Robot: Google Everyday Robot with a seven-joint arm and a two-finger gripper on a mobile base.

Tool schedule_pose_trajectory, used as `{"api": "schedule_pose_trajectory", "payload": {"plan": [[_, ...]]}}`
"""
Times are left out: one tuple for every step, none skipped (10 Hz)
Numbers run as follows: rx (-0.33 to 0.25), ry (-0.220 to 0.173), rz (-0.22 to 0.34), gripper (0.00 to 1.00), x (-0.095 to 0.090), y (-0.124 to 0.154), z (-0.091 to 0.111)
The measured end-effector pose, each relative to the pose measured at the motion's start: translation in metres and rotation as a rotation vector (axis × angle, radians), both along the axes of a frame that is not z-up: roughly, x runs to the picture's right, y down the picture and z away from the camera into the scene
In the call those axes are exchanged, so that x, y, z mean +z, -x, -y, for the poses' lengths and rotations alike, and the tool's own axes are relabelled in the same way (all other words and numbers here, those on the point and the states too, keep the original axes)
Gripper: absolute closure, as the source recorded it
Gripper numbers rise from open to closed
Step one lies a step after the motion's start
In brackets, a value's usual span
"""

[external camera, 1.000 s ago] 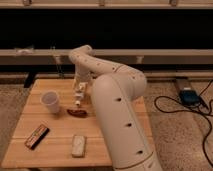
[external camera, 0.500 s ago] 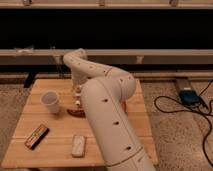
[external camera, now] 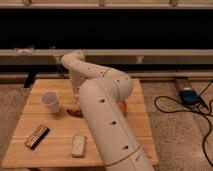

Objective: Place the bottle in the ceramic bowl

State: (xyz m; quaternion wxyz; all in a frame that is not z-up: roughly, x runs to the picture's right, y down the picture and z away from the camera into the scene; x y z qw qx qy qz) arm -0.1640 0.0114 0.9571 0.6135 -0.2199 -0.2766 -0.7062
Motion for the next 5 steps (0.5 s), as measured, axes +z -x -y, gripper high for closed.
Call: {"api": "schedule_pose_trajectory", "payload": {"plan": [[0.004, -0.008, 0.019, 0.98, -0.01, -0.005, 0.004], [0.016, -0.023, 0.042, 1.0, -0.025, -0.01, 0.011], [0.028, -0.04, 0.061, 1.0, -0.041, -0.019, 0.017], [0.039, -0.055, 0.072, 1.0, -0.055, -0.032, 0.022], [0.049, -0.068, 0.078, 1.0, -0.068, -0.048, 0.023]]}}
